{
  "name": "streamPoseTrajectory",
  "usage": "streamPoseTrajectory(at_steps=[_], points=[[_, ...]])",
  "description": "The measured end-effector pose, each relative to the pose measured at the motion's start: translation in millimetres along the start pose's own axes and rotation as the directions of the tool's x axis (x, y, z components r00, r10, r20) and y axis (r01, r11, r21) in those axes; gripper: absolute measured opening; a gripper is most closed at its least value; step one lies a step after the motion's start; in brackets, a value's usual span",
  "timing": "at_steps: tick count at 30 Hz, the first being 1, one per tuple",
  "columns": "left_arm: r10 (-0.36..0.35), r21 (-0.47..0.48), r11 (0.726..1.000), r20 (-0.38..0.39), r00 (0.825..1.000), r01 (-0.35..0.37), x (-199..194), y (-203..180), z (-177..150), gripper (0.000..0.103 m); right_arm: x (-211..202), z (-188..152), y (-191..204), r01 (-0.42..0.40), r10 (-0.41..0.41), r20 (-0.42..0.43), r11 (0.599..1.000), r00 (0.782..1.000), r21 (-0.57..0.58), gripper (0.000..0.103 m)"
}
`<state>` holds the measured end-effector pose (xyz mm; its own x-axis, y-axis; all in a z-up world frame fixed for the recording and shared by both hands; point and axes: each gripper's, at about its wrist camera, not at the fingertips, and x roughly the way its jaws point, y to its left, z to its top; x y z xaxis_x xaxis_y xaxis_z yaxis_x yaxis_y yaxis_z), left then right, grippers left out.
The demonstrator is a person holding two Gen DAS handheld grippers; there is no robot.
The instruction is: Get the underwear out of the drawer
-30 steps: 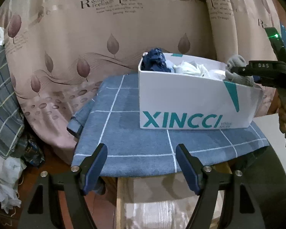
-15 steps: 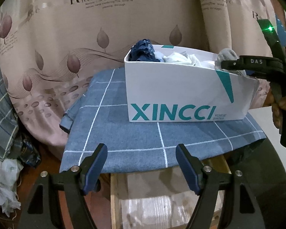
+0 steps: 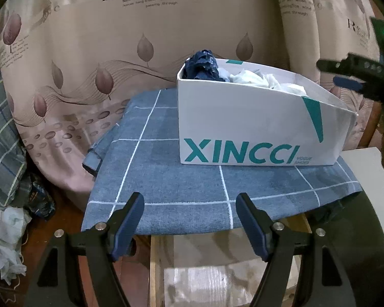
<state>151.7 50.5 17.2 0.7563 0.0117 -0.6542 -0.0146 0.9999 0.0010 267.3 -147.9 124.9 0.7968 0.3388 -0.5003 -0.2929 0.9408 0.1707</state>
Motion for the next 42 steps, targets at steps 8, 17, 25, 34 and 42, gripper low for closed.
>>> streamPoseTrajectory(at_steps=[8, 17, 25, 34, 42], points=[[0.004, -0.002, 1.0, 0.006, 1.0, -0.004, 1.1, -0.7, -0.4, 0.076, -63.6, -43.4, 48.3, 0.014, -0.009, 0.132, 0.999, 0.991, -0.044, 0.082], [0.014, 0.042, 0.999, 0.046, 0.999, -0.016, -7.0, -11.1, -1.8, 0.076, -104.3, -123.1, 75.8, 0.1, -0.097, 0.15, 0.995, 0.984, -0.014, 0.092], [-0.02, 0.102, 0.995, 0.099, 0.995, 0.01, -24.3, -21.9, -5.8, 0.076, -108.8, -149.9, 90.4, 0.144, -0.14, 0.139, 0.99, 0.98, -0.015, 0.099], [0.019, 0.178, 0.983, 0.147, 0.989, -0.045, -51.1, -33.6, -15.9, 0.076, -123.7, -157.3, 103.2, 0.195, -0.18, 0.266, 0.98, 0.947, -0.029, 0.102], [0.011, 0.131, 0.991, 0.162, 0.987, -0.033, -74.4, -23.3, -26.0, 0.076, -125.7, -154.2, 84.9, 0.151, -0.166, 0.25, 0.986, 0.954, 0.075, 0.102]])
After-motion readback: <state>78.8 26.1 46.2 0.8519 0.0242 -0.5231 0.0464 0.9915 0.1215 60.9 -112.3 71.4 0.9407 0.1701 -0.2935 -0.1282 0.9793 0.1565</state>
